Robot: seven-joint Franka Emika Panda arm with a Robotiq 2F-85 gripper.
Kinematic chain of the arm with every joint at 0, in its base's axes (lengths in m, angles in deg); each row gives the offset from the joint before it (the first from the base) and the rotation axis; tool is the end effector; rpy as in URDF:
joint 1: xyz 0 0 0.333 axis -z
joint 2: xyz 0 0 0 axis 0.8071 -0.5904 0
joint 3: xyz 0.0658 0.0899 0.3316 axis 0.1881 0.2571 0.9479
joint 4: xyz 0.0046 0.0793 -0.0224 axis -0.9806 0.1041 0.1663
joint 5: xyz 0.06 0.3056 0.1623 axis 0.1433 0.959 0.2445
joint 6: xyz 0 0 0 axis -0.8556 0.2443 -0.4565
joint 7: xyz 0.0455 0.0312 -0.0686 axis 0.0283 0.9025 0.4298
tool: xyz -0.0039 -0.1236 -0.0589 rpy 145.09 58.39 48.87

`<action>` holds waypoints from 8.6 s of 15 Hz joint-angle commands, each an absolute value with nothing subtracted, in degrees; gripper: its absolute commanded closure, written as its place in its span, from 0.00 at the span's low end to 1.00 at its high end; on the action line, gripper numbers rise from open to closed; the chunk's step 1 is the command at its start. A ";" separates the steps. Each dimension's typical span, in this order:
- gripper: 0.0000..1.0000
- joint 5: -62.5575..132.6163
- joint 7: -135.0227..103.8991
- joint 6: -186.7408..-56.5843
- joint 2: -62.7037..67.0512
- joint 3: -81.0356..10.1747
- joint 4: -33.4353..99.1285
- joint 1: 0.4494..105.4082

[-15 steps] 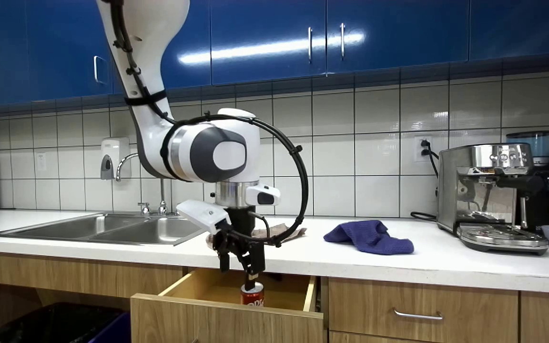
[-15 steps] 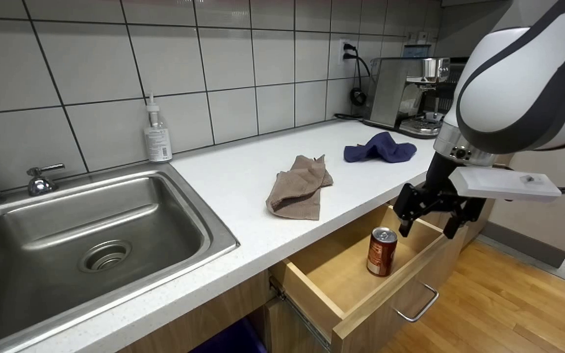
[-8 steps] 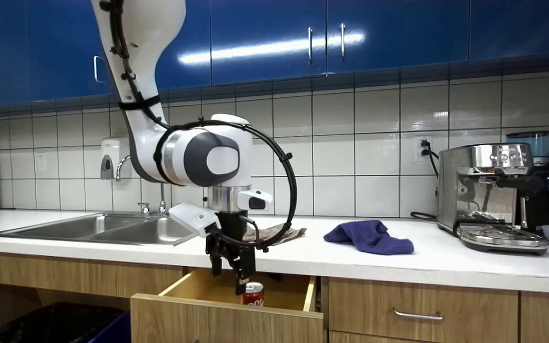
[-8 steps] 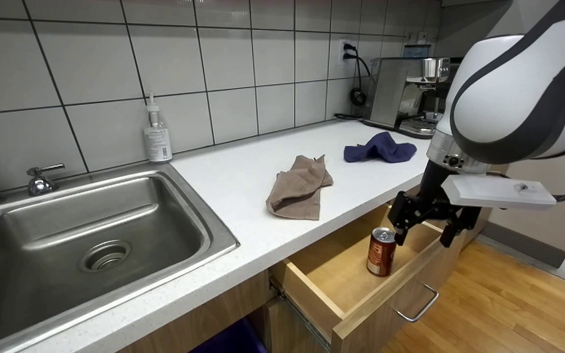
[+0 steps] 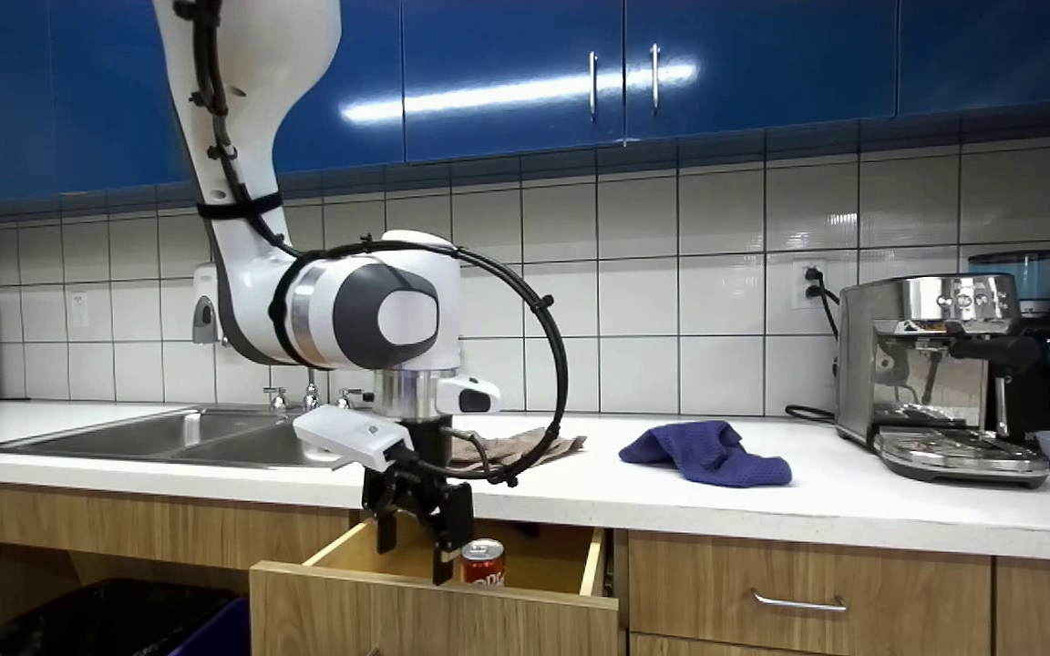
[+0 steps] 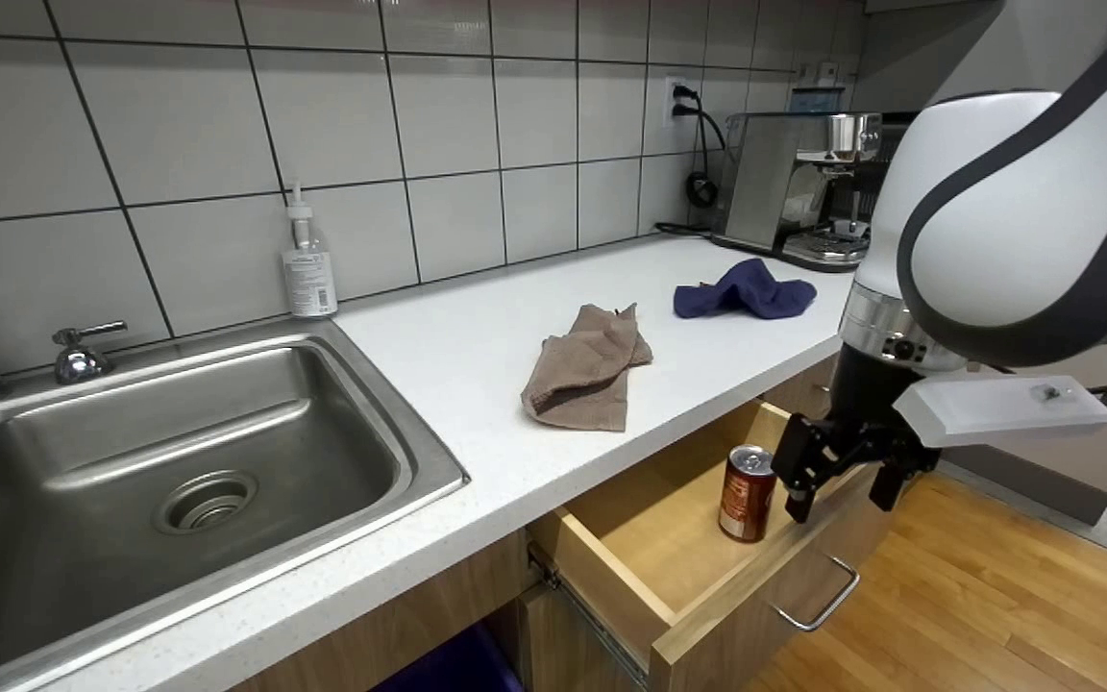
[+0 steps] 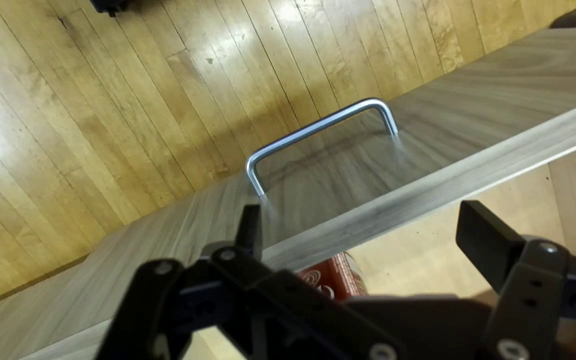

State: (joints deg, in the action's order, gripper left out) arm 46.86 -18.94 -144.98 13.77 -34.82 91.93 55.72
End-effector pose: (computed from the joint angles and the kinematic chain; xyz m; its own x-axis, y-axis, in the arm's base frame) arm 0.4130 -0.0430 0.2603 0.9307 -0.3655 0.0150 -0.3641 -0.9295 -0.0597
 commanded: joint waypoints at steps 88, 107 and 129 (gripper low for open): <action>0.00 35.01 -4.20 -158.05 1.94 -34.07 87.32 56.64; 0.00 35.21 -3.32 -157.26 -1.68 -33.54 82.01 57.52; 0.00 35.36 -2.03 -156.16 -3.88 -32.73 77.82 58.55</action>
